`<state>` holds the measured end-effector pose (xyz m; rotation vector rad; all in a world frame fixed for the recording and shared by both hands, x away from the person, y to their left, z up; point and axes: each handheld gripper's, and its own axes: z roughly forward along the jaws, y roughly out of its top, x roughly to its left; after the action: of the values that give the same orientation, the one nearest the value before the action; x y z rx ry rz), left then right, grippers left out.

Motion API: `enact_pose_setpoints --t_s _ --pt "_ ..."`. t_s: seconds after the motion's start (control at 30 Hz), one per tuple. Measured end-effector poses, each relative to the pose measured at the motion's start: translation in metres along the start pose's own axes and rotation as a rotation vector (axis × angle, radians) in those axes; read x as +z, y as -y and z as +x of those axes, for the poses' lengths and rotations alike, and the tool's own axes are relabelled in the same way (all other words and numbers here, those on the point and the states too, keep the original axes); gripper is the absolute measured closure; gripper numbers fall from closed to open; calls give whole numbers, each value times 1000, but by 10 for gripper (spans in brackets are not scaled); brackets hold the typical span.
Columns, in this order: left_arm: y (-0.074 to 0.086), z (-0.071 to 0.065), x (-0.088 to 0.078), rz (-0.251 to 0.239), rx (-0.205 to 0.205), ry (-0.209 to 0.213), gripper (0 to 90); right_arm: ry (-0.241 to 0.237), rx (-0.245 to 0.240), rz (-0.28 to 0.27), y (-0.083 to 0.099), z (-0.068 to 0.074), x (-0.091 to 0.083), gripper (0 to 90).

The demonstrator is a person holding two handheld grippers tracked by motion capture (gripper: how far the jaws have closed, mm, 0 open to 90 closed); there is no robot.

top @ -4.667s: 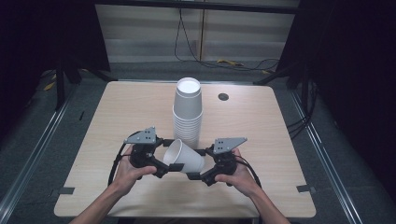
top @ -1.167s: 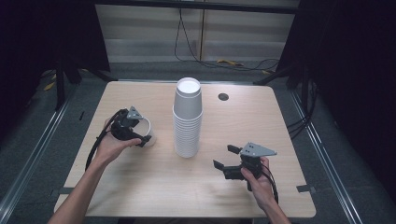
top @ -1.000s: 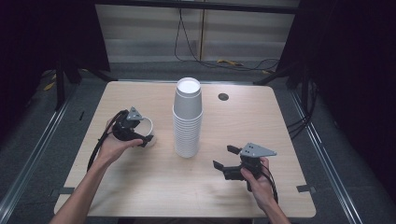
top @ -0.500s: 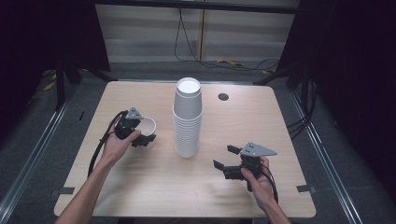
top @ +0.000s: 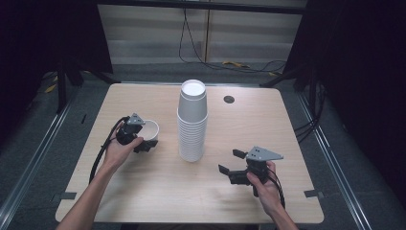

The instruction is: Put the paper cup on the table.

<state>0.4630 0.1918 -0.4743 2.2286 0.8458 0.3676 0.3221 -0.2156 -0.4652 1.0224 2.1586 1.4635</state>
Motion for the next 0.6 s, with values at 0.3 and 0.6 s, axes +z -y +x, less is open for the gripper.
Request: enact_pose_setpoints --t_s 0.3,0.6 --pt "11 3 4 36 -3 10 155 2 -7 3 0 0 1 160" --pt "19 -3 -6 3 -18 -14 157 0 -11 2 0 1 1 160"
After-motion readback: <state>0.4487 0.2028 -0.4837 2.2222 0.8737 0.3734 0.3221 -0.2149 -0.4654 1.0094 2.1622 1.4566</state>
